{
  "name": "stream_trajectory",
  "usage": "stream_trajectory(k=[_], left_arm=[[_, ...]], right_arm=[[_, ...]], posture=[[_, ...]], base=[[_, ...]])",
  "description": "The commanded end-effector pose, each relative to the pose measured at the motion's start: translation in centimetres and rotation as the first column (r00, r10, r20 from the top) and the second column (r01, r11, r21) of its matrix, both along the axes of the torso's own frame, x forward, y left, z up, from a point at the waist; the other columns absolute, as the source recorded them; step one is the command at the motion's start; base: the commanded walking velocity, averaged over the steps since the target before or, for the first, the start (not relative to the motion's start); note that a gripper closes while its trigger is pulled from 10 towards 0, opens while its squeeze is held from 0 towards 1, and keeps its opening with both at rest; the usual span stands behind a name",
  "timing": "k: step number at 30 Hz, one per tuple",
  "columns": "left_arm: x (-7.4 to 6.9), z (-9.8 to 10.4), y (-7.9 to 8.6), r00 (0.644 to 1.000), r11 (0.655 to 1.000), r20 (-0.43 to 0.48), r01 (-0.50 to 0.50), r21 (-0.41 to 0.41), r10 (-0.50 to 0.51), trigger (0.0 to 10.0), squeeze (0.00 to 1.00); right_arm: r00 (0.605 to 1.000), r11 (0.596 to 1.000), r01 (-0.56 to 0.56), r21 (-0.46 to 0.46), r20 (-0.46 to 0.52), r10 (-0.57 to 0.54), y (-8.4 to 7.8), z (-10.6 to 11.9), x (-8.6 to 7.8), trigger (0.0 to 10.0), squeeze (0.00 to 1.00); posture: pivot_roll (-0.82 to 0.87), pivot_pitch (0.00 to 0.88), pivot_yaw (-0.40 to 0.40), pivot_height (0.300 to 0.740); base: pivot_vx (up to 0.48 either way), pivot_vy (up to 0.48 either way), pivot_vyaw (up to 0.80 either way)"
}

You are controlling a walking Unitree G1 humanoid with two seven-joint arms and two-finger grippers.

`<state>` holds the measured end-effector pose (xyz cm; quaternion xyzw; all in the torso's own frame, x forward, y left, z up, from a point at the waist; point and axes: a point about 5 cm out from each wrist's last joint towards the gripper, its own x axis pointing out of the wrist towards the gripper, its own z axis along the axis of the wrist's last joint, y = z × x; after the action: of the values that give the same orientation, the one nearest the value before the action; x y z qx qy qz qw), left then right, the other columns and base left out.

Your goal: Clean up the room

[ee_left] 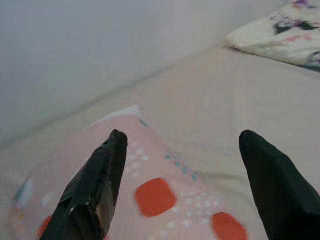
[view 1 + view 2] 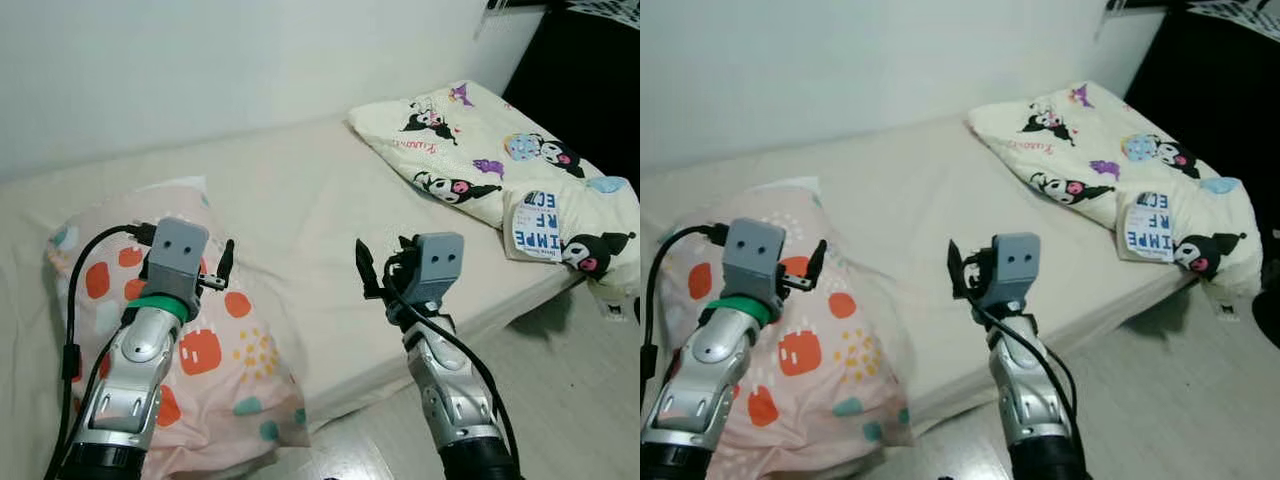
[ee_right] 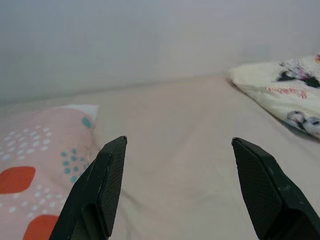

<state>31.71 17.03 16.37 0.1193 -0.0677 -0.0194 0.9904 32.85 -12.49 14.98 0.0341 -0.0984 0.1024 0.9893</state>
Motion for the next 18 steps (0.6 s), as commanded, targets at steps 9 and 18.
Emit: stream_trajectory(k=[9, 18], left_arm=[[-0.24, -0.61, 0.37, 1.0, 1.0, -0.011, -0.022, -0.001, 0.022, 10.0, 0.0], [-0.06, -0.63, 0.4, 1.0, 1.0, -0.013, -0.022, 0.0, 0.022, 10.0, 0.0]], right_arm=[[1.0, 1.0, -0.013, 0.0, -0.017, 0.013, 0.32, -0.48, -0.14, 10.0, 0.0], [1.0, 1.0, -0.011, 0.0, -0.016, 0.011, 0.28, -0.46, -0.06, 10.0, 0.0]], posture=[[0.05, 0.077, -0.022, 0.74], [0.05, 0.074, -0.018, 0.74]], base=[[0.0, 0.0, 0.8], [0.0, 0.0, 0.8]])
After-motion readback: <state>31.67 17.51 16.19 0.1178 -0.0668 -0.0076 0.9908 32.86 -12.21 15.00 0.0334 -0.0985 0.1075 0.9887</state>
